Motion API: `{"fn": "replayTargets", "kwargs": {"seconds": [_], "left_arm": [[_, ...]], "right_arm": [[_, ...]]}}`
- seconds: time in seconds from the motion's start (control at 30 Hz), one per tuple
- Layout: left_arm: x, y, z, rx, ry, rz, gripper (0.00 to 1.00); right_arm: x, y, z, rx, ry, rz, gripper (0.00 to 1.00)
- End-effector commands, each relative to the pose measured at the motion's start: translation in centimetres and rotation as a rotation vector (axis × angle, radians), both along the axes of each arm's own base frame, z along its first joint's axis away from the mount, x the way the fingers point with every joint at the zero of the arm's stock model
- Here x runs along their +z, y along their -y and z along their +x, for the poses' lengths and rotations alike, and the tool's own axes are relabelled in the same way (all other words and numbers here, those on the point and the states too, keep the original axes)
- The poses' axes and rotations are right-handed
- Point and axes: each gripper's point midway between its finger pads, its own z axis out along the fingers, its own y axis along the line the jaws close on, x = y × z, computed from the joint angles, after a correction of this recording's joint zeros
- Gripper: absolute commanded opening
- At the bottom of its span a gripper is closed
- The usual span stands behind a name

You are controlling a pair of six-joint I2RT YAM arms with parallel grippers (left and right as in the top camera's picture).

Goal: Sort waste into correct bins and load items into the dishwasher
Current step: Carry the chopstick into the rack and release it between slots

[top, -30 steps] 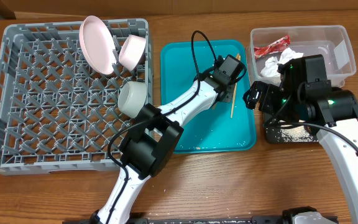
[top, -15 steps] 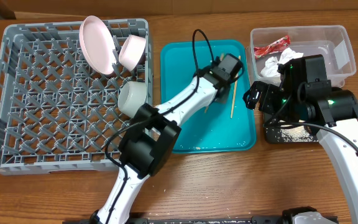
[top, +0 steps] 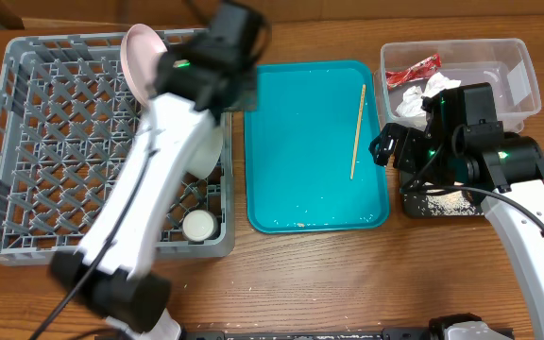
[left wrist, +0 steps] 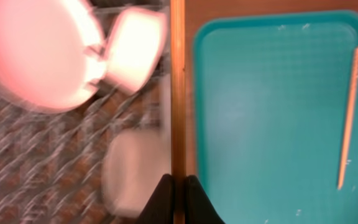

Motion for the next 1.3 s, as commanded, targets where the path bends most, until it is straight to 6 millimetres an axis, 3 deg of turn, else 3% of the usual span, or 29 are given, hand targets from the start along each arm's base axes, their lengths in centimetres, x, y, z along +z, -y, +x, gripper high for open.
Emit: {"fn": "replayTargets", "kwargs": {"seconds": [0.0,0.17,0.37,0.5,0.57,0.7,0.9,1.27], "left_arm": [[0.9,-4.3,-2.8,0.067,-0.067,0.039,0.04],[0.9,-8.4,-6.9,0.160,-0.172,0.065,0.04],[0.8,-10.4,-10.9,0.195,-0.119,0.046,0.04],[-0.7,-10.8,-12.5,0.167,-0.081,0.050,0.04],[-2.4,-11.6,-13.1,0.170,-0.092,0.098,0.04],[-5.3,-12.7,-13.1,0.189,-0.130,0.172,0.04],[-10.0,-12.5,-12.4,0.148,-0.183,0.204,0.04],[-13.4,-12.4,-11.6,0.151,-0.262,0.224,0.04]], "right_arm": [[0.9,0.3,0.5,-0.007,0.031,-0.003,1.00],[0.9,0.3,0.5,-0.007,0.031,-0.003,1.00],[0.9,0.3,0.5,-0.007,0.031,-0.003,1.00],[0.9,0.3,0.5,-0.007,0.031,-0.003,1.00],[0.9,0.3,0.5,-0.007,0.031,-0.003,1.00],[0.9,0.3,0.5,-0.007,0.031,-0.003,1.00],[0.9,0.3,0.5,-0.007,0.031,-0.003,1.00],[0.9,0.3,0.5,-0.007,0.031,-0.003,1.00]]}}
